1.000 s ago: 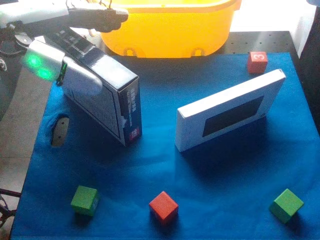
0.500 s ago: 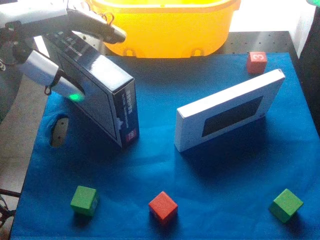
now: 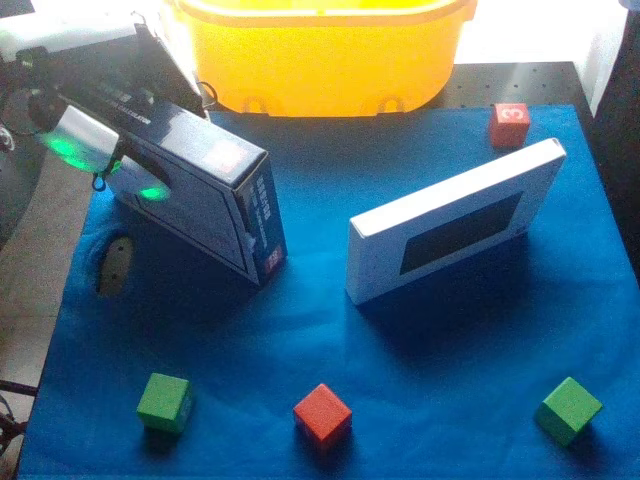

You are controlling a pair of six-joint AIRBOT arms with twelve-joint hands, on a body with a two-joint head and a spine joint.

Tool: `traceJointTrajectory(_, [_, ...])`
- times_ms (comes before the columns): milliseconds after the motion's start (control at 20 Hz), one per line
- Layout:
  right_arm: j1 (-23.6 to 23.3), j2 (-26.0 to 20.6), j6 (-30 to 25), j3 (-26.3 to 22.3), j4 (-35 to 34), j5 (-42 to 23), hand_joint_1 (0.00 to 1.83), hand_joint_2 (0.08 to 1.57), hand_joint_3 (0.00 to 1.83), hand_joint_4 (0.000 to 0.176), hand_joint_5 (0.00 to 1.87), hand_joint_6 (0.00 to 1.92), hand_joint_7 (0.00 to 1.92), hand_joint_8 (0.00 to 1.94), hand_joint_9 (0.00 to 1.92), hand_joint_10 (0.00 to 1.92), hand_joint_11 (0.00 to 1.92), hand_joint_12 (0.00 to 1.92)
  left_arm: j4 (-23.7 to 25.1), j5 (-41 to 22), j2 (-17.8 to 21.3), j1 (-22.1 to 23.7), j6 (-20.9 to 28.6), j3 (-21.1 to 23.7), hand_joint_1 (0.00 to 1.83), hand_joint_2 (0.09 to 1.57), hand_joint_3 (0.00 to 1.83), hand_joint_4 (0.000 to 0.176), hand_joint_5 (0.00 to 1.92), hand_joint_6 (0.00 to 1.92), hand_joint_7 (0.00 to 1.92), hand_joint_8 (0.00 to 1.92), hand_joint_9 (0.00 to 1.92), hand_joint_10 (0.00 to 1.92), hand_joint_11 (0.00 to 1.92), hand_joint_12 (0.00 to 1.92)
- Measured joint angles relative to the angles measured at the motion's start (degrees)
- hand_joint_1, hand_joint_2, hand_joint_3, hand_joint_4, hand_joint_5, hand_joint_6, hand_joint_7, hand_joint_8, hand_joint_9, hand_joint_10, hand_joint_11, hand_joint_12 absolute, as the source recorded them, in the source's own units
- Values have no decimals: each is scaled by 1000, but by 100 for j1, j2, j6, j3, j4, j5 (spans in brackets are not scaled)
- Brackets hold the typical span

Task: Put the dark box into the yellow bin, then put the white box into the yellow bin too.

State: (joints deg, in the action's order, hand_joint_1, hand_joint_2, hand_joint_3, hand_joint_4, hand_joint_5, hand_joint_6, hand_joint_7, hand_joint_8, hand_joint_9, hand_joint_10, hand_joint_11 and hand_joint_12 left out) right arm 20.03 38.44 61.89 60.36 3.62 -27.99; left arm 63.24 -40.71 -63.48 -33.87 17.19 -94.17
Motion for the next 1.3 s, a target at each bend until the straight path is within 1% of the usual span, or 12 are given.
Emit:
traceJointTrajectory(100, [0,0,2,0,-2,0,45,1004,8,0,457,5,482,4,376,4,44,597,-76,-17,-7,-13,-37,-7,1318,970,0,0,1419,4,1359,561,1411,982,1235,1493])
traceJointTrajectory(150, [0,0,0,0,0,-2,87,979,0,0,462,6,498,9,386,7,45,602,-221,-57,-7,-33,-144,-11,1291,977,8,0,1253,548,1446,154,1293,829,1115,1281])
traceJointTrajectory(300, [0,0,0,0,0,-2,103,961,0,0,464,3,506,1,405,0,19,705,-841,-192,4,-125,-516,-15,1399,1026,0,0,1003,958,1371,6,1218,768,1154,581])
traceJointTrajectory(350, [0,0,0,0,0,-4,110,954,0,0,467,4,507,2,410,2,18,723,-1021,-262,20,-125,-579,-13,1480,1032,8,0,982,967,1346,1,1201,697,951,1234])
traceJointTrajectory(400, [0,0,0,0,-2,-2,104,948,1,0,468,0,513,0,415,0,3,768,-1237,-286,50,-155,-697,39,1498,1029,2,0,1006,866,1333,13,1212,687,948,1349])
traceJointTrajectory(550, [0,15,2,2,-2,-7,113,939,0,0,472,0,523,0,398,0,28,722,-1692,-420,155,-199,-929,166,1414,1000,0,0,1226,251,1297,394,1238,896,1107,865])
traceJointTrajectory(800, [0,42,0,4,0,-9,70,959,8,0,477,2,536,3,403,1,85,632,-1851,-730,339,55,-1082,363,1396,1057,0,0,979,745,1180,628,1075,1043,983,1056])
traceJointTrajectory(850, [0,50,0,13,0,-7,56,972,9,0,476,1,530,0,398,1,98,644,-2009,-835,396,190,-1150,422,1306,1008,0,0,1168,545,1329,464,1203,561,1020,875])
traceJointTrajectory(900, [0,66,0,42,-4,-4,73,964,4,0,481,3,529,0,398,2,100,651,-2028,-916,407,273,-1158,424,1386,1007,0,0,1158,515,1374,262,1145,868,1033,850])
traceJointTrajectory(1000, [0,83,2,52,-20,-4,84,988,1,0,483,0,532,0,400,0,75,719,-1974,-977,407,409,-1169,437,1392,1044,4,0,1059,721,1203,577,1049,1025,926,959])
traceJointTrajectory(1100, [0,138,0,76,-17,-4,2,1050,22,0,463,3,530,3,418,7,97,728,-1908,-1021,407,538,-1191,439,1276,1028,0,0,1282,302,1154,859,1100,557,723,1180])
traceJointTrajectory(1300, [0,273,0,151,-20,-9,0,1056,0,0,459,2,527,2,412,1,93,689,-2297,-1163,407,754,-1486,437,1246,1062,0,11,1126,688,1095,871,1126,479,744,1290])
